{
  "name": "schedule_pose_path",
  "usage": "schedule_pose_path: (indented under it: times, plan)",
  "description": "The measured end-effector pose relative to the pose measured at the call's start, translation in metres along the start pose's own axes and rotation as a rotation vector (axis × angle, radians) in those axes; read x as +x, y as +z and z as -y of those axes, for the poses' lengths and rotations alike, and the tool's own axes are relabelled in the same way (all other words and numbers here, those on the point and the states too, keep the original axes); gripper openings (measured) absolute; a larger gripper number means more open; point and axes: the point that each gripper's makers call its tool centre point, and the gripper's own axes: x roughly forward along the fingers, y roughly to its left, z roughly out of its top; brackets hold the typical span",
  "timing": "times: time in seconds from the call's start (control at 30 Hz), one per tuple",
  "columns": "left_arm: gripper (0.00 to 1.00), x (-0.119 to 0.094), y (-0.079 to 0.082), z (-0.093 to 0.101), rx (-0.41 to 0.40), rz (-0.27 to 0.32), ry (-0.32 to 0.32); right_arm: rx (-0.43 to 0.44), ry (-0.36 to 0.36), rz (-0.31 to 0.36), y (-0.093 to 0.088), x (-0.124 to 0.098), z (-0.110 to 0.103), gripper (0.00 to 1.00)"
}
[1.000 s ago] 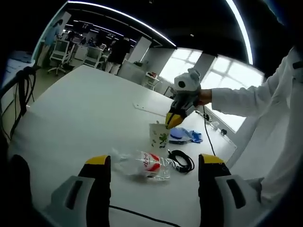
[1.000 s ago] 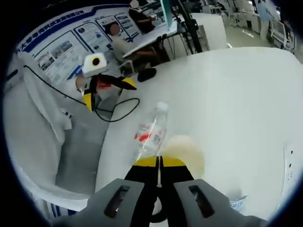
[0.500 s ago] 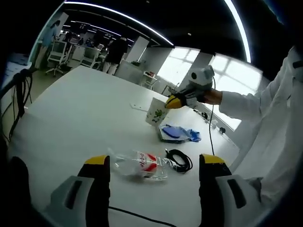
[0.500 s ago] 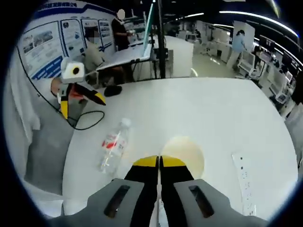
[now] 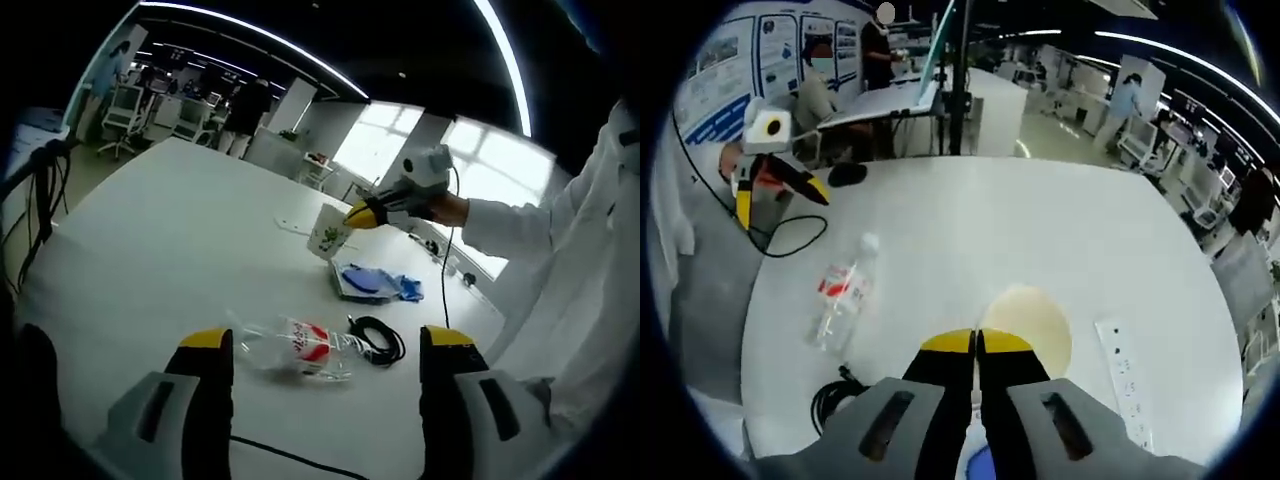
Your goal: Arrange the tabletop items into an orderly group along one side of the table until the central work area is clear of visible clutter.
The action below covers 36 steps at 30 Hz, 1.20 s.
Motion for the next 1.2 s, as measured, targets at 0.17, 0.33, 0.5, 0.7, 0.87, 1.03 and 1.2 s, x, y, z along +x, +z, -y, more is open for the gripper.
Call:
schedule_pose_path:
  times: [0.17, 0.33, 0.5, 0.7, 0.87, 1.03, 1.2]
  plan:
    - [0.77, 0.000, -0.001, -0.002, -0.006, -0.002, 0.003, -0.019, 0.003, -0.017, -0.007, 0.008, -0.005, 0.00]
    - [0.77, 0.001, -0.003, -0.002, -0.009, -0.005, 0.003, -0.040, 0.017, -0.041, -0.018, 0.016, -0.010, 0.00]
    - [0.77, 0.002, -0.003, -0.002, -0.011, -0.004, 0.002, -0.052, 0.022, -0.053, -0.024, 0.021, -0.010, 0.00]
    - [0.77, 0.002, -0.004, -0.003, -0.017, -0.004, 0.004, -0.068, 0.027, -0.057, -0.029, 0.024, -0.012, 0.00]
    - [0.76, 0.001, -0.005, -0.003, -0.022, -0.004, 0.004, -0.080, 0.018, -0.059, -0.032, 0.028, -0.012, 0.00]
    - [0.76, 0.001, -0.006, -0.004, -0.024, -0.006, 0.008, -0.081, 0.025, -0.066, -0.035, 0.030, -0.013, 0.00]
    - [0.76, 0.001, -0.006, -0.004, -0.024, -0.005, 0.009, -0.086, 0.031, -0.065, -0.037, 0.030, -0.016, 0.00]
